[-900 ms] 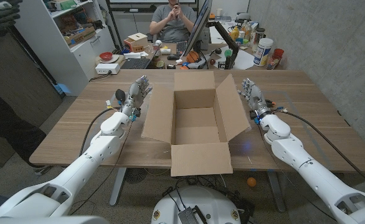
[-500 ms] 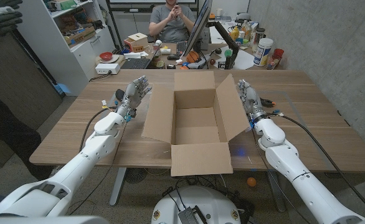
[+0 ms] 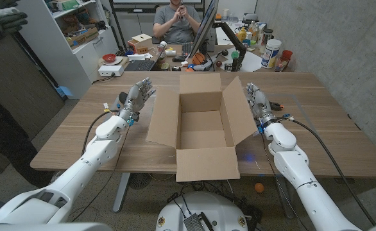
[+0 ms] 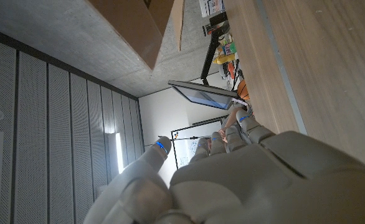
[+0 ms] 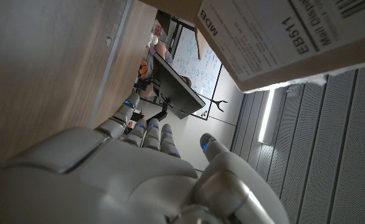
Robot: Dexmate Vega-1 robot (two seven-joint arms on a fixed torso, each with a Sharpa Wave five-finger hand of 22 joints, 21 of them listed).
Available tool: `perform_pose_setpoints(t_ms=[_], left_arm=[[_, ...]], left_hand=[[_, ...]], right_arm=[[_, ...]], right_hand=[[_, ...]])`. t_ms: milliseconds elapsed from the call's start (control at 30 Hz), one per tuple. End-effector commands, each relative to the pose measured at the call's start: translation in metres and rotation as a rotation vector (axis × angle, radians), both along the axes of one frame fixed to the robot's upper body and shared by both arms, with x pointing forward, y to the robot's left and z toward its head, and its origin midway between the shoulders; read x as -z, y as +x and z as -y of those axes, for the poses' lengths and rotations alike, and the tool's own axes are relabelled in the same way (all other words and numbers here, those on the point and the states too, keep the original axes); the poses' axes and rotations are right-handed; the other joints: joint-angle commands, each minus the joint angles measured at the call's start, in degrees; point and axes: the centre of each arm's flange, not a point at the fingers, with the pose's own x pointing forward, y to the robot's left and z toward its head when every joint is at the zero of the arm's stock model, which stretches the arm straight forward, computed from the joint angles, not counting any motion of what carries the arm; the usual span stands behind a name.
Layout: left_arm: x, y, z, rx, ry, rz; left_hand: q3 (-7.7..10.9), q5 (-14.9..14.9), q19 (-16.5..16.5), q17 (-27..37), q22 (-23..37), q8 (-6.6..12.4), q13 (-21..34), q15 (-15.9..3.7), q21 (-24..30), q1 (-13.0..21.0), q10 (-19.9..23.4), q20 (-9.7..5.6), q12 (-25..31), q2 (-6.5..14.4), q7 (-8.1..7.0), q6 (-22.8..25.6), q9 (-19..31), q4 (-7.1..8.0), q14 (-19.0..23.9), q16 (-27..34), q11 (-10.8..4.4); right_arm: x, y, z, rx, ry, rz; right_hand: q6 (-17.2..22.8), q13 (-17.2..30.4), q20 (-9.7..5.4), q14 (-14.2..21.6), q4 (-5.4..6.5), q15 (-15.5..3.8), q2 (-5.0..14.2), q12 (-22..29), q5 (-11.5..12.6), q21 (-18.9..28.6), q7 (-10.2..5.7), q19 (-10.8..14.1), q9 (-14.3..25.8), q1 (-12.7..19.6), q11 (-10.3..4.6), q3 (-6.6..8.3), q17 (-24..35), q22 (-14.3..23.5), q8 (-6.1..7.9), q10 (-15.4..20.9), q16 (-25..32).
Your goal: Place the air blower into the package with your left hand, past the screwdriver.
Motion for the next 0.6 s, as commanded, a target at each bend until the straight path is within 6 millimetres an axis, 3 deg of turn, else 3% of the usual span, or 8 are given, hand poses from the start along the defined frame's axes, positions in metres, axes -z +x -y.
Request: perform_pose_setpoints(t_ms=[33,433,600], left_arm=[[-0.009,-0.013,0.006,-0.032,0.053,0.021],[-0.023,-0.035,-0.011,-0.079,0.208,0.088],[-0.031,-0.043,-0.026,-0.114,0.263,0.126]], left_hand=[[0.36,0.39,0.22,0.07,0.26,0.03,0.12,0.19,0.36,-0.04,-1.05,0.58,0.01,6.16,-0.04,-1.15,0.2,0.1,-0.7,0.09,-0.01],[0.02,0.45,-0.43,-0.07,0.22,-0.19,0.12,0.37,0.12,0.05,-2.22,0.47,-0.27,5.02,0.46,-2.71,0.19,-0.45,-1.27,-0.11,-0.39],[-0.23,0.54,-0.15,-0.27,0.17,0.6,0.16,0.63,0.23,0.52,-0.96,0.89,0.37,4.14,-0.48,-1.22,0.23,-1.34,0.23,0.28,-0.35]], right_arm=[[-0.001,0.009,0.015,-0.025,-0.012,-0.006],[0.003,0.004,0.026,-0.025,0.004,0.003],[0.003,0.0,0.029,-0.019,0.012,0.012]], right_hand=[[0.52,0.09,-2.96,-0.46,0.05,-0.75,4.89,0.19,0.11,-0.24,-0.14,0.52,0.15,-0.31,0.35,0.52,0.14,0.33,0.34,0.21,0.31],[0.54,0.09,-2.94,-0.44,0.07,-0.72,4.85,0.19,0.06,-0.62,-0.15,0.67,0.15,-0.46,0.39,0.55,0.1,0.34,0.35,0.25,0.33],[0.54,0.09,-2.91,-0.45,0.07,-0.71,4.81,0.18,0.04,-0.77,-0.16,0.71,0.15,-0.52,0.36,0.55,0.08,0.34,0.35,0.23,0.32]])
